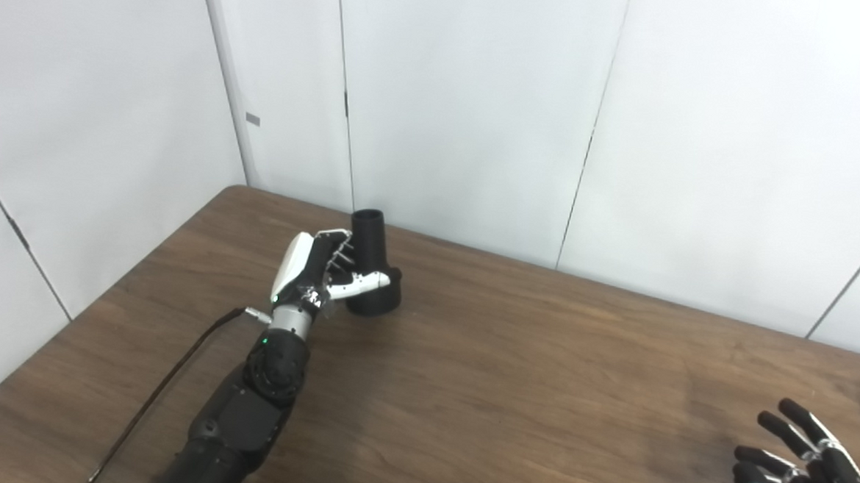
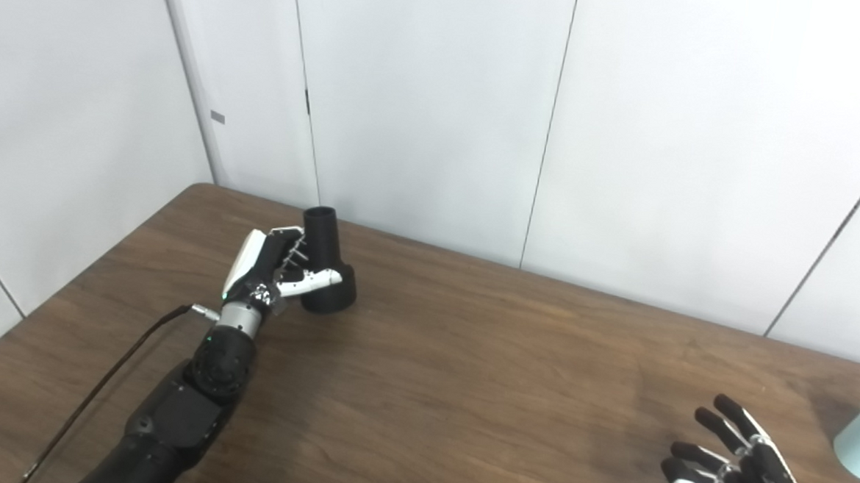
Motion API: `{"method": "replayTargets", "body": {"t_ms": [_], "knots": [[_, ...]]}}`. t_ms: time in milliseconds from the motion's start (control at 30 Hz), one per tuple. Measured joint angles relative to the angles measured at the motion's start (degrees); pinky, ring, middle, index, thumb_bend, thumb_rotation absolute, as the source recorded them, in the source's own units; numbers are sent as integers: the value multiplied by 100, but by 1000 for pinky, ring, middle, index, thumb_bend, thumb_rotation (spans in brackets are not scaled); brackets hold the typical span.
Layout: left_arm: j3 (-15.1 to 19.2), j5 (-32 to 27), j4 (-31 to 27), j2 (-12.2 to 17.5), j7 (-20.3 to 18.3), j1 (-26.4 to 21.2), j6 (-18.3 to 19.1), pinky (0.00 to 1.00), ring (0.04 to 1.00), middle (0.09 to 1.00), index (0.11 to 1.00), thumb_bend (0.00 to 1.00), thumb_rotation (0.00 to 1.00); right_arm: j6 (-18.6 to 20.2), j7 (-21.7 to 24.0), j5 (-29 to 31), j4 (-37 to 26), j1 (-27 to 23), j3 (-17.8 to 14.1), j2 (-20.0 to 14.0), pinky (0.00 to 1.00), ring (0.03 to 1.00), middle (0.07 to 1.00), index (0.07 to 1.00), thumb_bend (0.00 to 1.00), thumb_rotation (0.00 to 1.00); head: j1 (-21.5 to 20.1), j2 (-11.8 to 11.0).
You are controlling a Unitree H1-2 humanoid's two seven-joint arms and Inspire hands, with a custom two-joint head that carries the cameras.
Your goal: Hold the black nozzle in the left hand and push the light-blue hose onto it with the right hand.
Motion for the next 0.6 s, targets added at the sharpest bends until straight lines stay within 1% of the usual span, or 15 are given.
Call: {"method": "replayTargets", "body": {"t_ms": [100, 200, 333, 400, 467, 533, 600], "knots": [[-78, 77, 115, 3, 133, -4, -168, 420, 442, 484, 490, 504, 0, -1, 3, 20, -22, -2, 1, -3, 518, 644, 821, 852, 325, 0, 0, 0], [-183, 124, 177, 37, 165, -6, -340, 426, 450, 503, 473, 503, 0, -4, 15, 22, -18, -8, 8, -9, 525, 639, 819, 861, 320, 0, -35, 26], [-401, 315, 253, 138, 163, -25, -610, 422, 444, 484, 488, 504, 0, 41, -4, 21, -19, -44, 10, 19, 555, 655, 811, 851, 323, 0, -114, 35], [-552, 382, 253, 208, 119, -24, -786, 418, 436, 480, 493, 504, 0, 190, -69, -2, -19, -78, 8, 67, 577, 667, 811, 846, 346, 0, -272, 79], [-673, 462, 250, 245, 34, -23, -944, 395, 424, 477, 496, 504, 0, 299, -147, -50, -17, -105, 15, 159, 563, 651, 802, 847, 354, 0, -526, 132], [-786, 487, 216, 273, -51, -8, -1054, 390, 421, 474, 496, 504, 0, 303, -187, -72, 16, -138, 45, 228, 532, 637, 792, 847, 383, 0, -711, 167], [-925, 534, 132, 292, -131, 31, -1204, 393, 420, 477, 496, 504, 0, 152, -183, -76, 276, -217, 59, 228, 487, 609, 767, 826, 442, 0, -913, 202]]}}
